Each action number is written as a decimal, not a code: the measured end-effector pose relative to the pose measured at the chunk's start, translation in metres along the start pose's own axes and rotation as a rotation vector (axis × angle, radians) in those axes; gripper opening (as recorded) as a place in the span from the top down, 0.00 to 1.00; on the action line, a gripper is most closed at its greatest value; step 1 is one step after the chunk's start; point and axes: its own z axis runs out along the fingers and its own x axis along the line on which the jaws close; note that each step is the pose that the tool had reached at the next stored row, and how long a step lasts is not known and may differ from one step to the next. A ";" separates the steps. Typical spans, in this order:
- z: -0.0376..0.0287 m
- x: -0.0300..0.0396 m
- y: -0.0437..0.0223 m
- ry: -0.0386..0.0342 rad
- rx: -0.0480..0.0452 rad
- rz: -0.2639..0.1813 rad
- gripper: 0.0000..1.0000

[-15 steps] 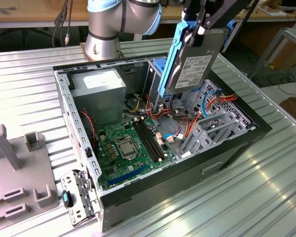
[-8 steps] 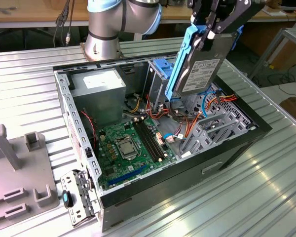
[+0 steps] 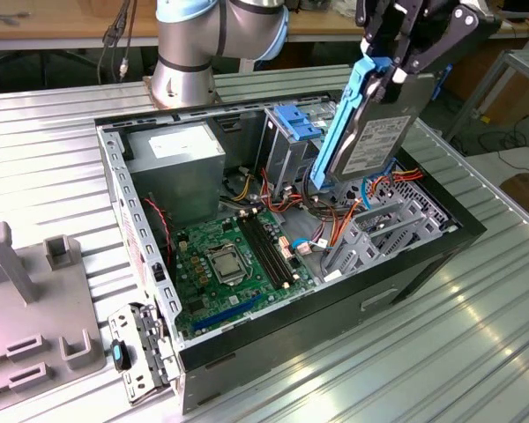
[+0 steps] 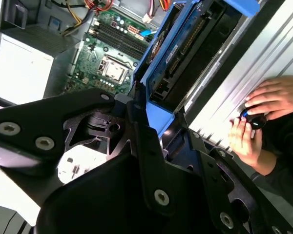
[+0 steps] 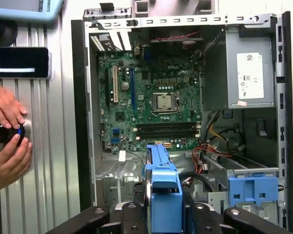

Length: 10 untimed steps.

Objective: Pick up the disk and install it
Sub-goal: 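Insert the disk into the insertion slot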

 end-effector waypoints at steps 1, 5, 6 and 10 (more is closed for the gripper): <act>0.0004 0.0038 -0.0004 0.0000 0.0000 0.000 0.63; 0.0031 0.0236 -0.0197 -0.0005 -0.0013 0.000 0.63; 0.0035 0.0242 -0.0255 -0.0009 -0.0015 0.000 0.63; 0.0053 0.0261 -0.0354 -0.0011 -0.0016 0.000 0.63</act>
